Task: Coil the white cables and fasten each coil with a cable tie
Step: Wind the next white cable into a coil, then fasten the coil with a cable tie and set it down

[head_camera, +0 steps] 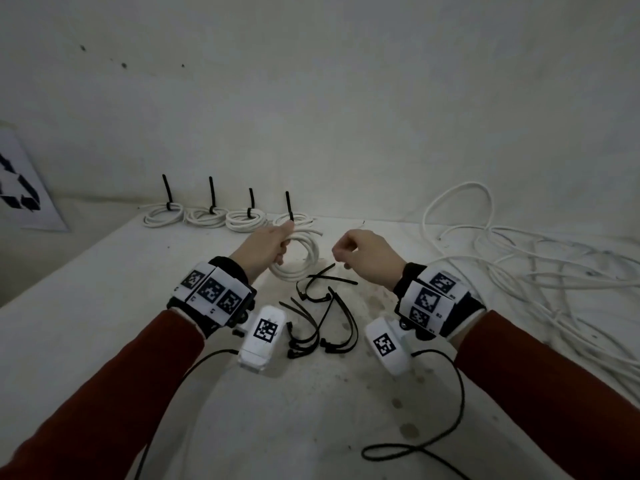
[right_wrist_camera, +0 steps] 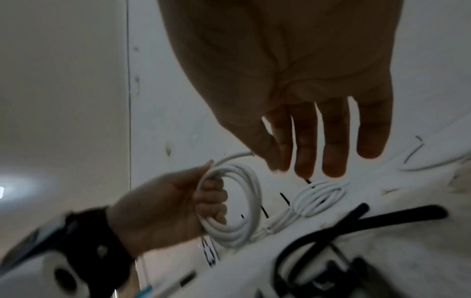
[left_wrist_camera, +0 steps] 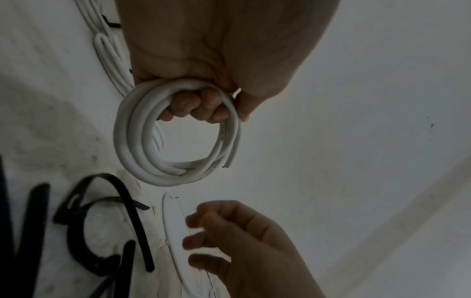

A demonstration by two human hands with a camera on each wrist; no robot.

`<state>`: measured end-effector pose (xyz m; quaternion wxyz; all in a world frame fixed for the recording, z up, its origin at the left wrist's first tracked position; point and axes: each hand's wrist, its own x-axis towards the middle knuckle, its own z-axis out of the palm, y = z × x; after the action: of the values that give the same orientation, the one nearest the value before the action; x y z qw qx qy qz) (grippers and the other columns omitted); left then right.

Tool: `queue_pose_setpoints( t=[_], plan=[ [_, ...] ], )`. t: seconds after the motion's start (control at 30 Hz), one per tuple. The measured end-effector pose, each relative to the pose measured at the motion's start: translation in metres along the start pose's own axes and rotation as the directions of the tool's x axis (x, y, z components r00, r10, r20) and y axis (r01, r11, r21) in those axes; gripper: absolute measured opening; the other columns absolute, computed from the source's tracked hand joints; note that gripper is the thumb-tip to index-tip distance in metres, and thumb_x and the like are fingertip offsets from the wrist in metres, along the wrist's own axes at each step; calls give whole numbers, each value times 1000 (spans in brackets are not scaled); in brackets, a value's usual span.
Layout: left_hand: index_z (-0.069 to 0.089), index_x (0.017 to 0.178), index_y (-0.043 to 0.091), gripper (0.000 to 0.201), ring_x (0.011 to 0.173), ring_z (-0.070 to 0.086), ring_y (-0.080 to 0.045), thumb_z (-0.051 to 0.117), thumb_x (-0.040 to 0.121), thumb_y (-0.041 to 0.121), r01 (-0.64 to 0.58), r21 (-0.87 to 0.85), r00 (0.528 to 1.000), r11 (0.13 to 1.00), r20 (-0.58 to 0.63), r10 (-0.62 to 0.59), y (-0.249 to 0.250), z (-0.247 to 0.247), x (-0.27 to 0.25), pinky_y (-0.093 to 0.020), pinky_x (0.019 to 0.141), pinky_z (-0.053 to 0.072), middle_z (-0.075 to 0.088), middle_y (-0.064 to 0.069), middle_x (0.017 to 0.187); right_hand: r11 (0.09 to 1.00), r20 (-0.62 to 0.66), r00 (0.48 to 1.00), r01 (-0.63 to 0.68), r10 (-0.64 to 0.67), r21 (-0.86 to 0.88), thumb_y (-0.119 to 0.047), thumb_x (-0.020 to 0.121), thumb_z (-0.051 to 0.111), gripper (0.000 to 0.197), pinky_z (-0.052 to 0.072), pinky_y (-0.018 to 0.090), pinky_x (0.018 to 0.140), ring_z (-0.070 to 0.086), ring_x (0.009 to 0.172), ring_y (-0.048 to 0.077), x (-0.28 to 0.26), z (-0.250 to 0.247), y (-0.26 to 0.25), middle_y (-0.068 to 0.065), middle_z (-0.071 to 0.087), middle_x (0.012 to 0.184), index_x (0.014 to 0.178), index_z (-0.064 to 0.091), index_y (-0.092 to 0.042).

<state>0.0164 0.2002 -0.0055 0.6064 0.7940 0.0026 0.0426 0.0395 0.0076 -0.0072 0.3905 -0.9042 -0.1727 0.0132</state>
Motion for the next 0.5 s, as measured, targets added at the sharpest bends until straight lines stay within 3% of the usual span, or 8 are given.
queue_pose_setpoints(
  t=[0.1, 0.2, 0.27, 0.37, 0.5],
  plan=[
    [42, 66, 14, 40, 52, 34, -15, 38, 100, 35, -9, 18, 998, 1000, -59, 10, -6, -11, 2, -27, 59, 35, 34, 2, 56, 902, 270, 959, 187, -82, -390, -25, 89, 64, 20, 40, 21, 80, 57, 102, 17, -1, 5, 1, 3, 62, 109, 105, 69, -13],
    [43, 65, 14, 42, 50, 35, -14, 38, 100, 36, -24, 19, 994, 1000, -107, 26, -7, -15, 4, -27, 60, 36, 35, 5, 51, 798, 416, 909, 258, -10, -545, -36, 87, 66, 27, 44, 29, 87, 52, 106, 22, 4, 16, -3, 2, 49, 104, 109, 69, -21],
    [42, 65, 13, 42, 47, 34, -11, 38, 100, 35, -42, 5, 991, 999, -126, 42, -6, -16, 6, -26, 60, 36, 35, 7, 49, 757, 436, 900, 272, 20, -594, -38, 86, 67, 27, 45, 33, 90, 47, 107, 24, 9, 23, -5, 1, 42, 103, 108, 68, -23],
    [43, 65, 13, 42, 43, 32, -8, 36, 101, 34, -56, -19, 989, 998, -138, 53, -6, -18, 9, -27, 60, 36, 33, 8, 48, 726, 454, 891, 304, 12, -616, -32, 87, 68, 24, 45, 34, 89, 45, 109, 26, 12, 28, -9, 5, 45, 109, 107, 67, -19],
    [45, 66, 11, 42, 43, 31, -9, 37, 100, 33, -65, -41, 985, 997, -165, 57, -6, -21, 13, -27, 59, 35, 33, 11, 43, 802, 436, 893, 342, -115, -489, -25, 87, 68, 22, 41, 21, 79, 58, 104, 18, 13, 15, -13, 4, 65, 111, 105, 70, -12]
  ],
)
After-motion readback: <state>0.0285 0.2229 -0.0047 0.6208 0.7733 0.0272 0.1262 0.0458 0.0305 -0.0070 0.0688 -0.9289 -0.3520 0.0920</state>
